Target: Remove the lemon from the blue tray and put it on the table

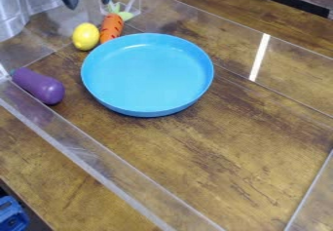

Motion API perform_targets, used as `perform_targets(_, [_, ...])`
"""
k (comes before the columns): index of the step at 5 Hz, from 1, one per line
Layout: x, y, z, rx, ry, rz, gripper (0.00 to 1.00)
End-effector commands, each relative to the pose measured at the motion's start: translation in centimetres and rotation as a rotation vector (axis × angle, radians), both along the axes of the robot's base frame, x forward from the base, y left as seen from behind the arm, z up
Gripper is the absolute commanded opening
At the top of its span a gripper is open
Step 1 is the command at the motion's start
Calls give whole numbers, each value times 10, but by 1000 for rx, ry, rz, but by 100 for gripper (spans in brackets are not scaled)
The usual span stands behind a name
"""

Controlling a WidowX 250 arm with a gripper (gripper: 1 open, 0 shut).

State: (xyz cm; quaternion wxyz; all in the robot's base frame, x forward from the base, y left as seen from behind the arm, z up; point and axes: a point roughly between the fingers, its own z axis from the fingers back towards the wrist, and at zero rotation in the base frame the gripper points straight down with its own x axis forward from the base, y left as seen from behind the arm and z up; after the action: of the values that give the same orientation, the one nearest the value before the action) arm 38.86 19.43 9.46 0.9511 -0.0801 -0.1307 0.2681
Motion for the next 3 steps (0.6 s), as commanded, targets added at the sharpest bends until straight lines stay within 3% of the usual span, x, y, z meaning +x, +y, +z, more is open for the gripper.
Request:
perform_targets(1, [6,-3,2,32,-46,88,0])
perform_targets(2, [19,-10,0,37,-50,115,100])
perform_targets(3, [20,-24,4,48,-54,118,0])
